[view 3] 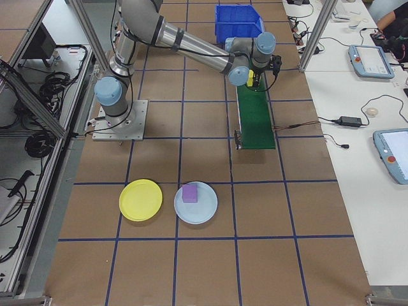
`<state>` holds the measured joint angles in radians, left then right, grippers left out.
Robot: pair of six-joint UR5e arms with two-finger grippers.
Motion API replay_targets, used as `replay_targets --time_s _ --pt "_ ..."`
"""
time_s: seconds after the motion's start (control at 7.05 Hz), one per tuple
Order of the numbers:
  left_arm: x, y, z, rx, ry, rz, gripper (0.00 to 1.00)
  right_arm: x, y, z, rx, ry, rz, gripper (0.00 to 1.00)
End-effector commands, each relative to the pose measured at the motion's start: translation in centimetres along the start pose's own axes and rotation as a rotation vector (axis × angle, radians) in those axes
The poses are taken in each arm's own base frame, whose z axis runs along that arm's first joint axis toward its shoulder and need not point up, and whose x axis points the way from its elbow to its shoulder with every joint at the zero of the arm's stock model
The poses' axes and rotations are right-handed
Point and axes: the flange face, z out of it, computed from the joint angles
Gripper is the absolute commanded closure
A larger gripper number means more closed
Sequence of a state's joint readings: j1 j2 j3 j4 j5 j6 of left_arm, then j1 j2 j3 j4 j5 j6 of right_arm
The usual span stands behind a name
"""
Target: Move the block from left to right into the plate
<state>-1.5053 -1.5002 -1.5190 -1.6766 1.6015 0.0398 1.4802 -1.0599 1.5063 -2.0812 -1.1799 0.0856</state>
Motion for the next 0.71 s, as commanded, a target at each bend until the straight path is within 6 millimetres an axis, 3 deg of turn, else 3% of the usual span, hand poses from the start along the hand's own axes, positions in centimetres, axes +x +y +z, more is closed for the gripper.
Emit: replay_targets --time_s 0.0,0.14,0.28,0.43,0.57 --pt "0.0 0.0 0.0 0.000 0.000 0.000 0.00 0.2 -0.2 0.6 0.002 -0.002 -0.002 0.00" --pt "0.0 0.0 0.0 0.000 0.000 0.001 0.00 0.4 -0.1 1.0 -0.003 -0.002 -0.006 0.00" --pt "0.0 0.0 0.0 0.000 -0.002 0.004 0.00 1.4 0.1 2.7 -0.002 0.030 -0.047 0.22" --pt "0.0 0.0 0.0 0.000 -0.002 0.004 0.00 2.6 0.2 3.1 -0.006 0.119 -0.103 0.52" --pt "0.0 0.0 0.0 0.000 -0.002 0.004 0.00 3.4 -0.2 1.8 0.007 0.228 -0.199 0.60"
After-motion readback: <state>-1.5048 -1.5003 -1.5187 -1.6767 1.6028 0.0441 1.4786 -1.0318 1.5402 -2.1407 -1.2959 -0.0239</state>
